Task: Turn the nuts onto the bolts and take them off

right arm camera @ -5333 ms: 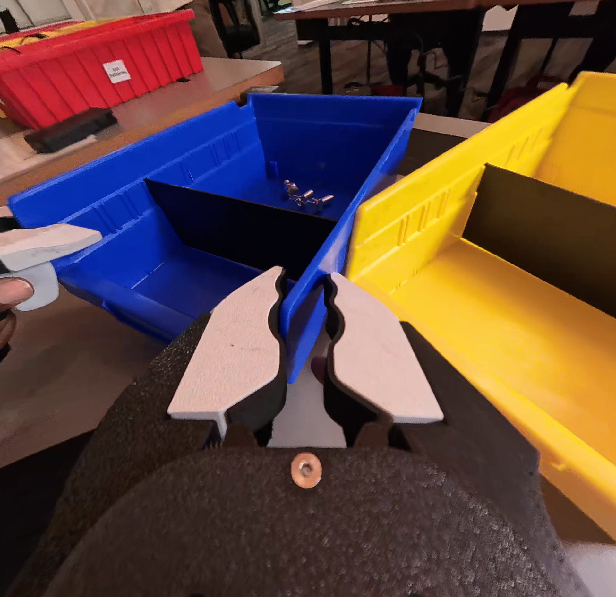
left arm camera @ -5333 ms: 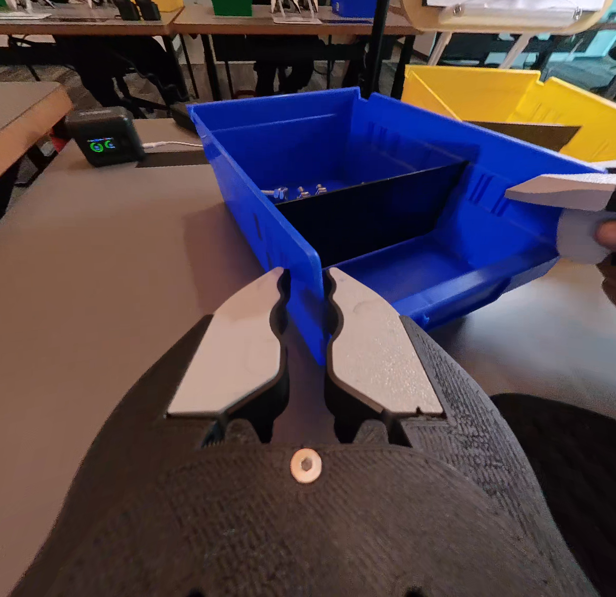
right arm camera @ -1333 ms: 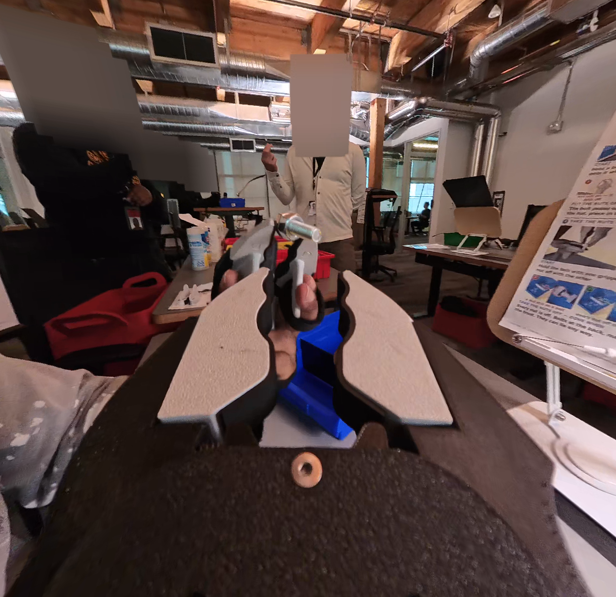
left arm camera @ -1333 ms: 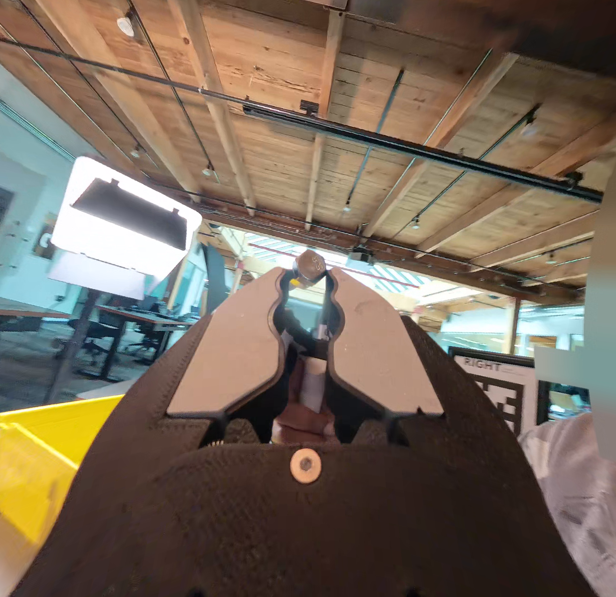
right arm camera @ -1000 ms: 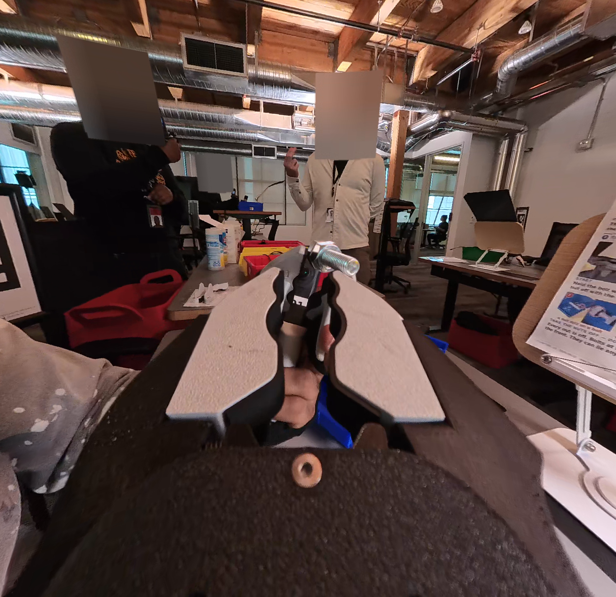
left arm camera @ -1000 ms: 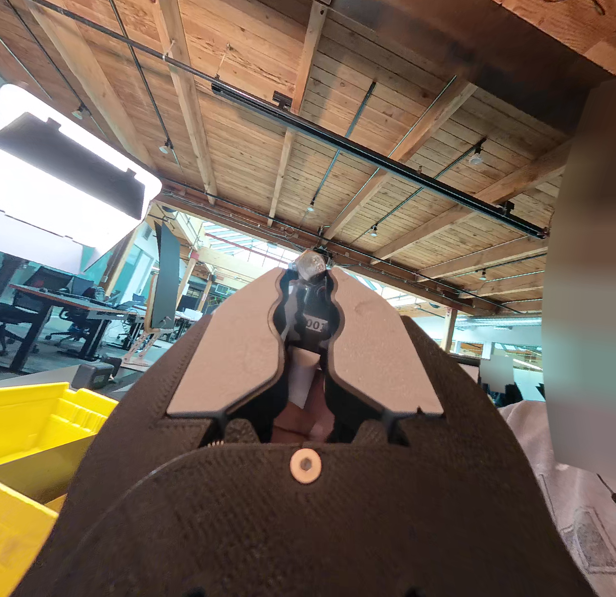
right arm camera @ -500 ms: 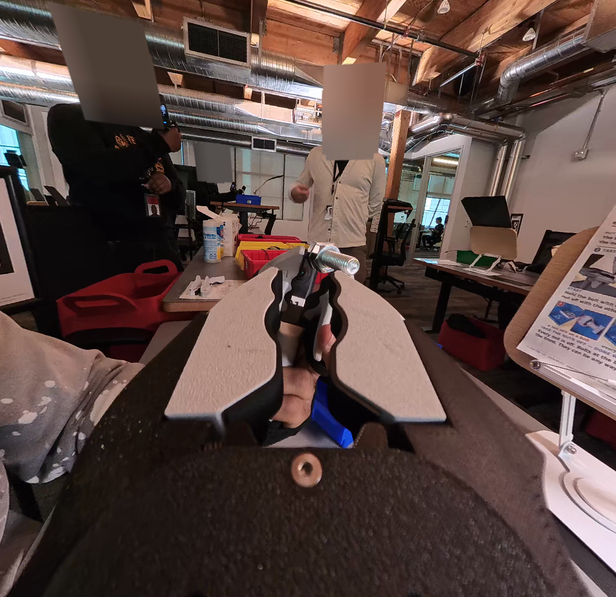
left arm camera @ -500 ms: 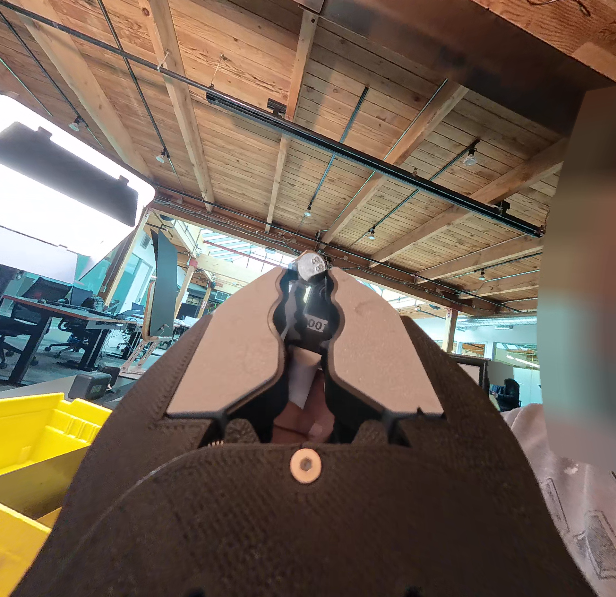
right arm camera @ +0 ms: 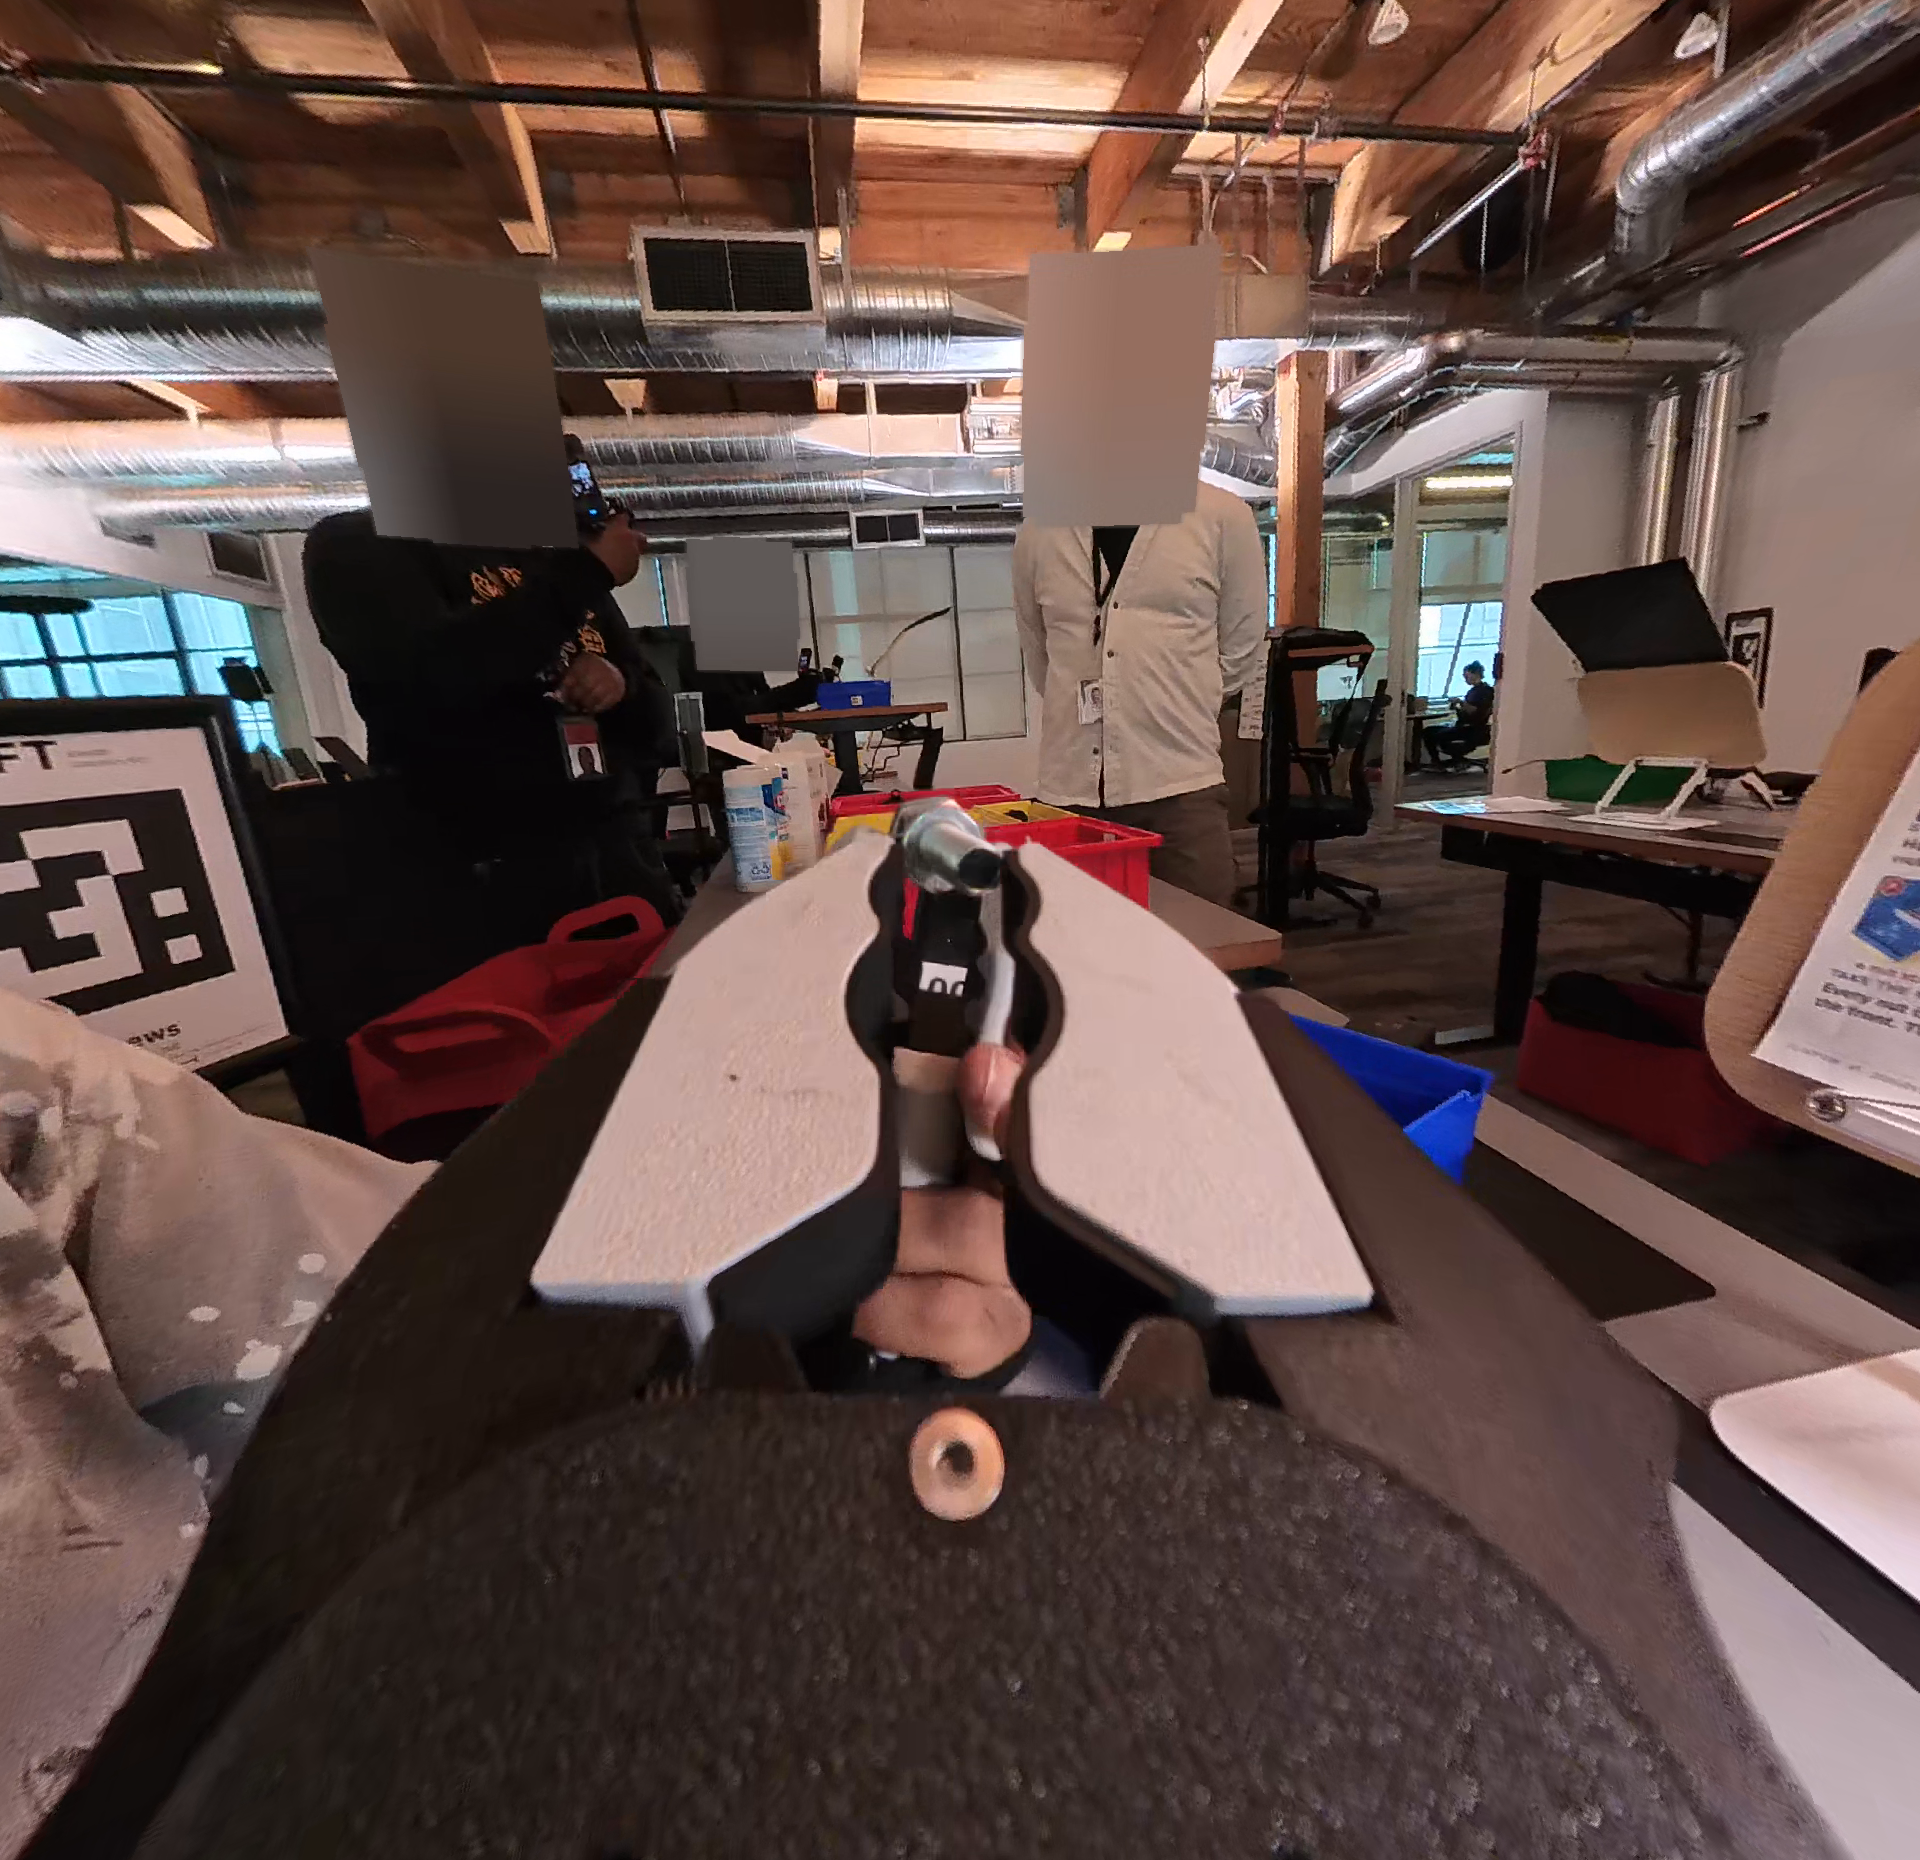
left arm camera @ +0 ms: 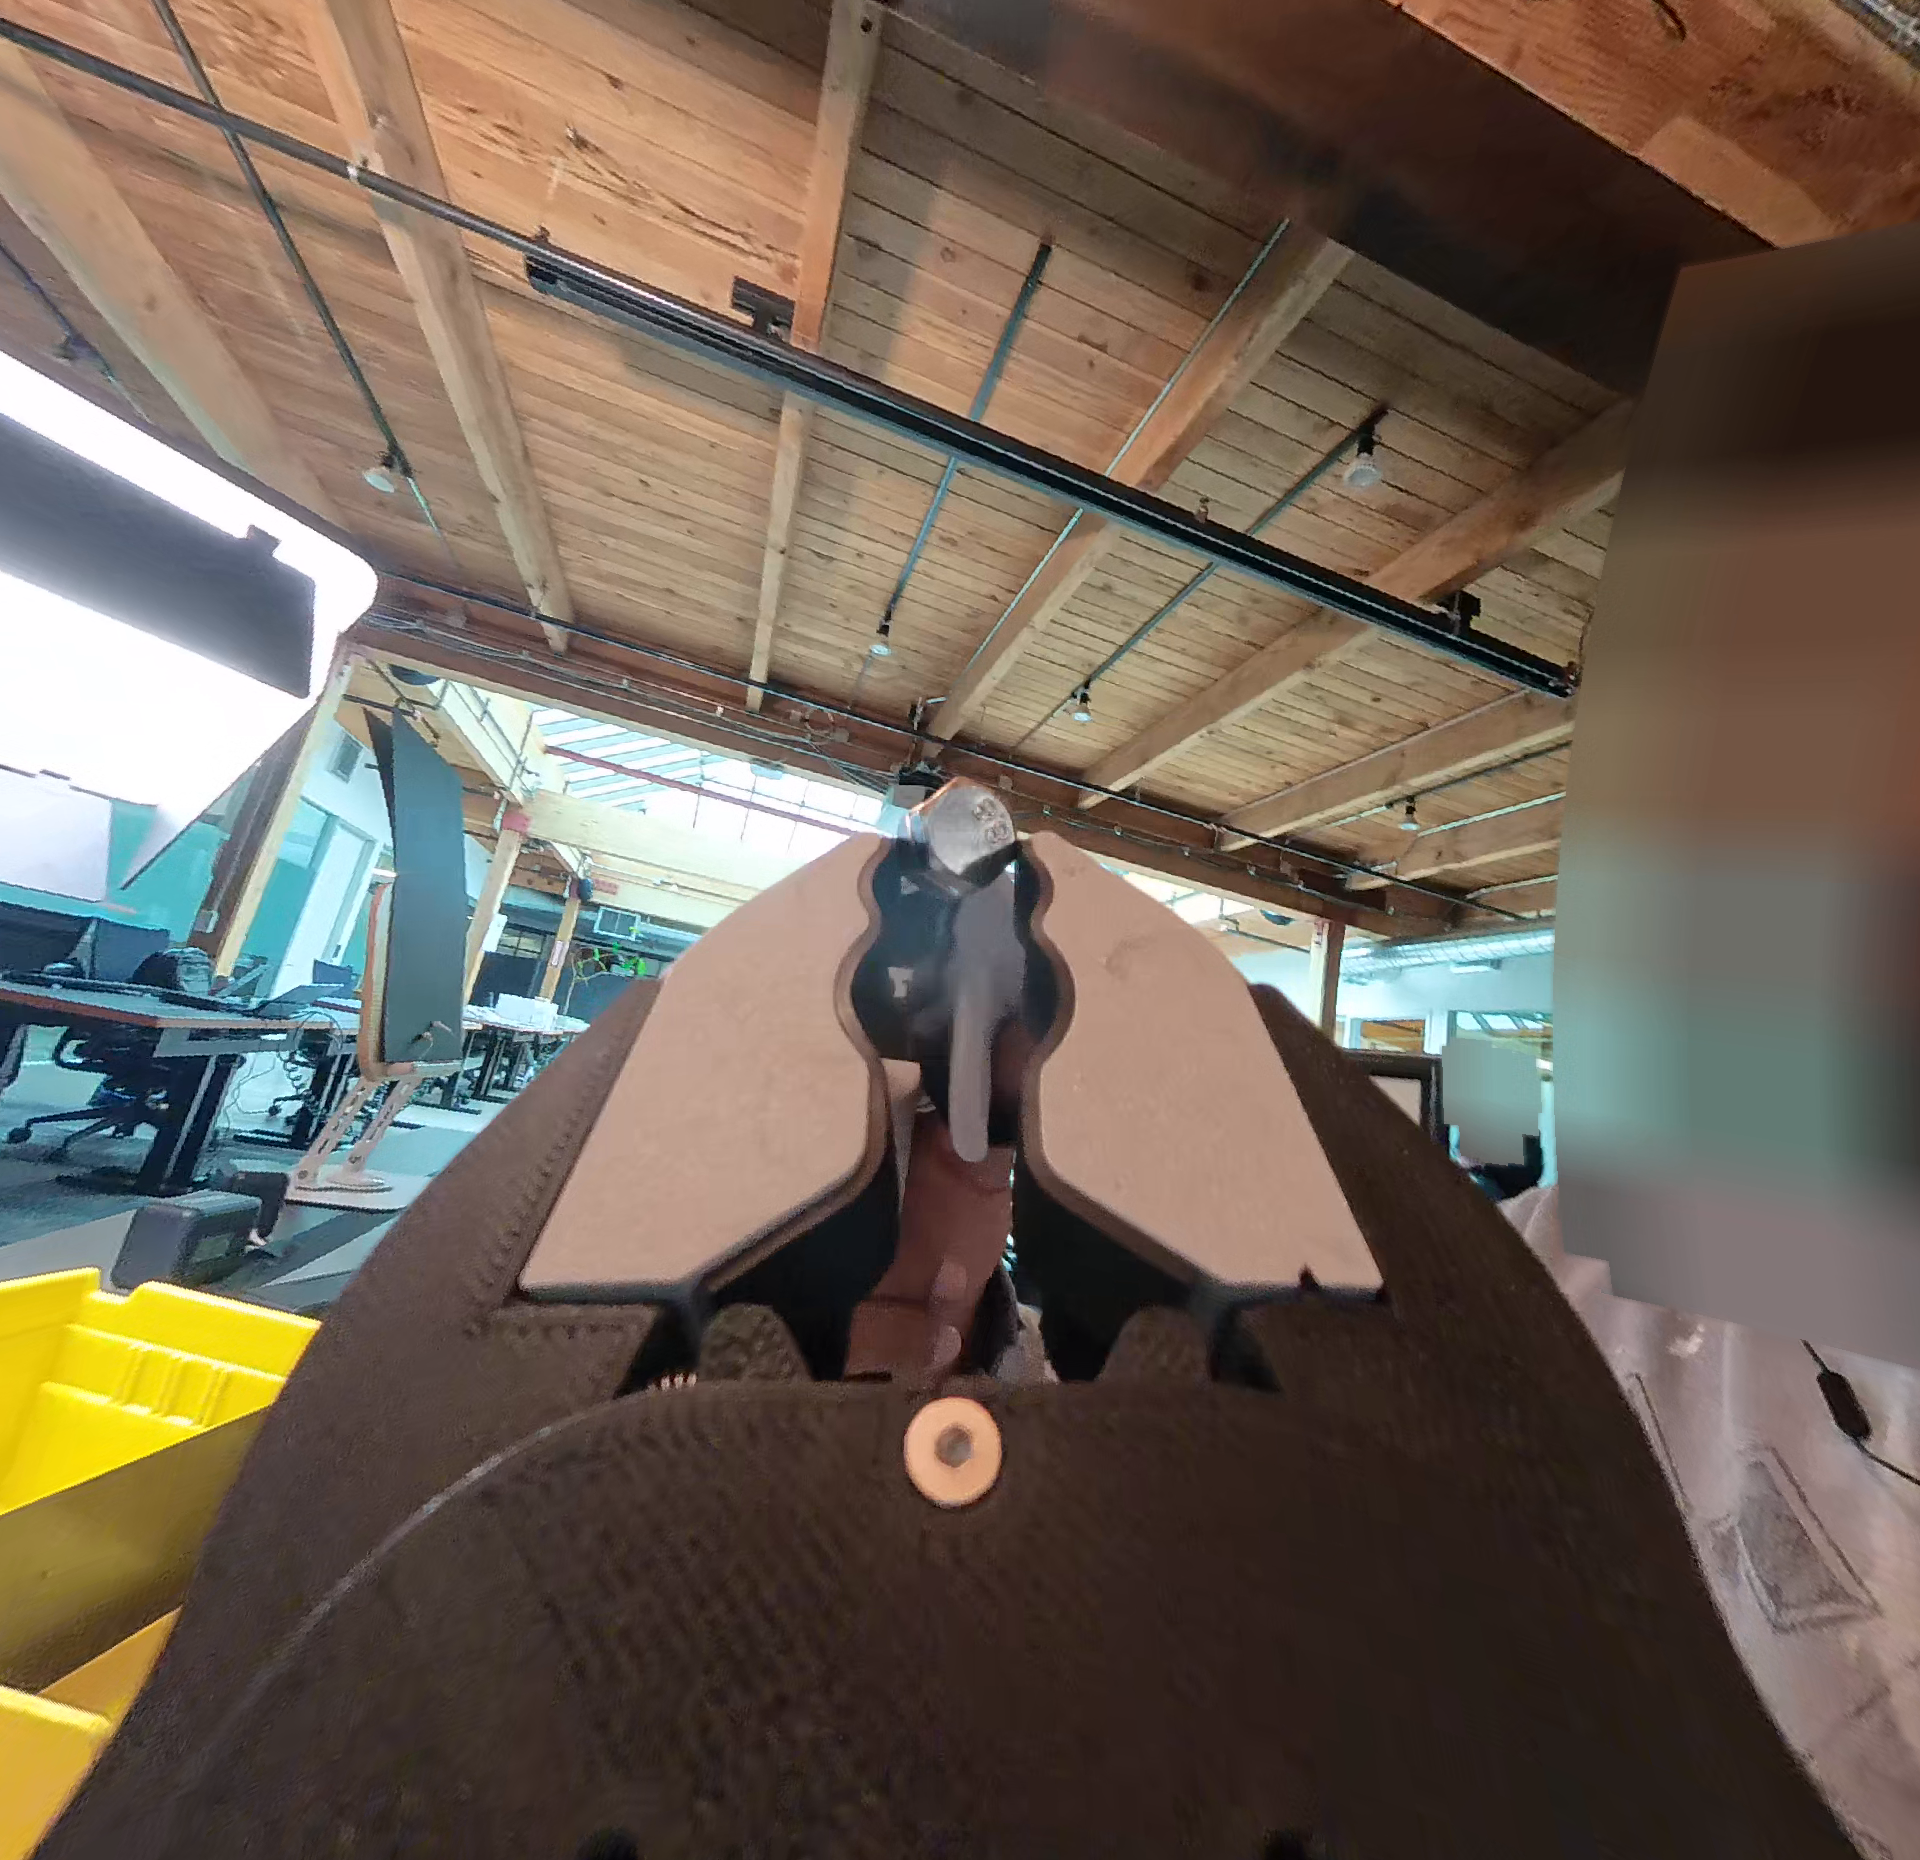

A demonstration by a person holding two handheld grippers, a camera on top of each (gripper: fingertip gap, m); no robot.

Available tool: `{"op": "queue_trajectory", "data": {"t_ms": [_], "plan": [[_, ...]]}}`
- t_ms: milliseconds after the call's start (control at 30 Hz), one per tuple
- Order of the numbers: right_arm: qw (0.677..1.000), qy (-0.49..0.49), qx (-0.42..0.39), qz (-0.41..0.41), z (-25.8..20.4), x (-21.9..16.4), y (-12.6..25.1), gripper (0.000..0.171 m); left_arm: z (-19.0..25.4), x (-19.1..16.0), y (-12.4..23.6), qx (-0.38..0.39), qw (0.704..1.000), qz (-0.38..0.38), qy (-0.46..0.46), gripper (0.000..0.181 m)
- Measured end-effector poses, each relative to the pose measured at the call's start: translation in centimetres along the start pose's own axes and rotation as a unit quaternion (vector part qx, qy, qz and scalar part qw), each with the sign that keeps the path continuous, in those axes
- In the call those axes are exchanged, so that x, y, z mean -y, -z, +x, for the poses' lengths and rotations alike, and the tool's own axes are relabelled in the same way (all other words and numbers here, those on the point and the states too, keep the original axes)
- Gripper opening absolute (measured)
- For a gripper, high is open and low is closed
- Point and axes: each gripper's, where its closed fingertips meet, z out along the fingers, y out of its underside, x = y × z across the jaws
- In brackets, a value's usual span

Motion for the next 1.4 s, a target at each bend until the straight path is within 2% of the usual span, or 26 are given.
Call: {"op": "queue_trajectory", "data": {"t_ms": [133, 233, 300, 467, 700, 900, 1033, 1200, 1333, 1400], "plan": [[1.0, 0.021, 0.005, -0.018, -0.4, 0.3, 0.4, 0.011, 0.4, -0.9, -0.1, -0.018, 0.998, -0.055, 0.0, 0.021], [0.998, 0.042, 0.0, -0.051, -0.3, 0.3, 0.9, 0.01, -0.3, -2.3, 0.2, 0.003, 0.989, -0.142, -0.029, 0.019], [0.994, 0.057, -0.007, -0.088, -0.1, 0.0, 1.4, 0.01, -1.0, -3.4, 0.7, 0.028, 0.976, -0.208, -0.061, 0.02], [0.98, 0.089, -0.024, -0.177, 0.2, -1.4, 2.3, 0.009, -1.9, -5.3, 1.7, 0.063, 0.944, -0.309, -0.094, 0.02], [0.964, 0.092, -0.021, -0.25, 0.1, -3.6, 2.7, 0.009, -2.2, -8.0, 3.1, 0.066, 0.903, -0.405, -0.125, 0.02], [0.963, 0.087, -0.015, -0.254, -0.2, -3.8, 2.6, 0.009, -2.4, -8.5, 2.8, 0.077, 0.891, -0.416, -0.166, 0.019], [0.975, 0.071, -0.026, -0.209, 0.3, -2.7, 2.3, 0.009, -2.7, -7.3, 2.1, 0.096, 0.903, -0.377, -0.182, 0.019], [0.981, 0.047, -0.04, -0.185, 1.1, -2.5, 2.0, 0.024, -3.1, -6.3, 1.7, 0.114, 0.91, -0.343, -0.205, 0.018], [0.978, 0.058, -0.032, -0.198, 0.9, -3.3, 1.7, 0.009, -3.3, -6.9, 1.7, 0.116, 0.905, -0.352, -0.21, 0.019], [0.975, 0.064, -0.035, -0.209, 0.9, -3.6, 1.7, 0.009, -3.3, -7.0, 1.8, 0.113, 0.906, -0.355, -0.202, 0.019]]}}
